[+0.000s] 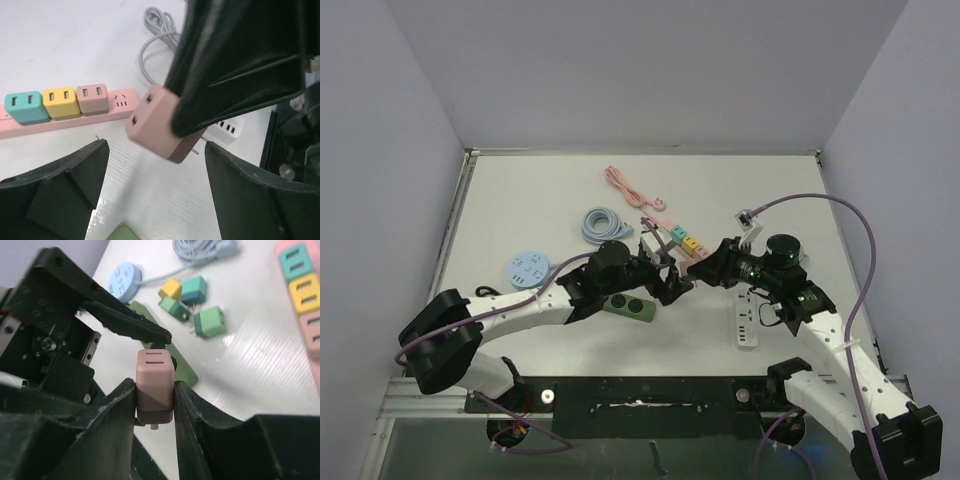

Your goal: Insert the plug

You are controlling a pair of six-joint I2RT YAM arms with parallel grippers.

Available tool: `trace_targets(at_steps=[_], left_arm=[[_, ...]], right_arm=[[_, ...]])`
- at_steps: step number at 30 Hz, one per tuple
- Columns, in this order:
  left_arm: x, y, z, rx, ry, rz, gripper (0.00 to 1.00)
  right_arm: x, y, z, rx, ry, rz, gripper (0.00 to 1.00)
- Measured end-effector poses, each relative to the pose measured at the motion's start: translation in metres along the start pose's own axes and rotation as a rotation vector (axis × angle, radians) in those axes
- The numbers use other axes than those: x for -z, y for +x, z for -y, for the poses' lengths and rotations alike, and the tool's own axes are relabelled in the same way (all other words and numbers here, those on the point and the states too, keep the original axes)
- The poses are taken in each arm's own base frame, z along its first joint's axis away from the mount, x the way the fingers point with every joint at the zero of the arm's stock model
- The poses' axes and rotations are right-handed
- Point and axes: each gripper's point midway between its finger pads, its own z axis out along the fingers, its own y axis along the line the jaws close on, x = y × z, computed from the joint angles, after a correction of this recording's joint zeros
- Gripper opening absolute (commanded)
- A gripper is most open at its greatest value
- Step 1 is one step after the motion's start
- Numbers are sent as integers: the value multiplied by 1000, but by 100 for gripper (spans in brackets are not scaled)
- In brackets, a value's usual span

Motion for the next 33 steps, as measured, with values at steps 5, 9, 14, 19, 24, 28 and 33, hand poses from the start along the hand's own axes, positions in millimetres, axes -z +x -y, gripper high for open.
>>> trace_targets(at_steps=[5, 9, 14, 19, 24, 28, 33], left_arm=[[17, -18, -19, 258, -50, 106, 75], [28, -39, -19, 420, -12, 193, 69], [33, -67, 3, 523, 115, 265, 65], [40, -89, 12, 588, 197, 326, 51], [47, -104, 18, 623, 281, 363, 36], [49, -104, 20, 626, 324, 355, 22], [52, -107, 25, 604, 358, 359, 1]], right_arm=[[6, -35, -17, 112, -47, 165, 5], [11, -58, -35, 177, -107, 264, 6], [14, -68, -54, 198, -189, 302, 6], [18, -67, -75, 213, -287, 303, 6], [22, -66, -90, 234, -353, 300, 6], [25, -68, -96, 243, -379, 308, 9], [29, -67, -102, 250, -398, 309, 17]])
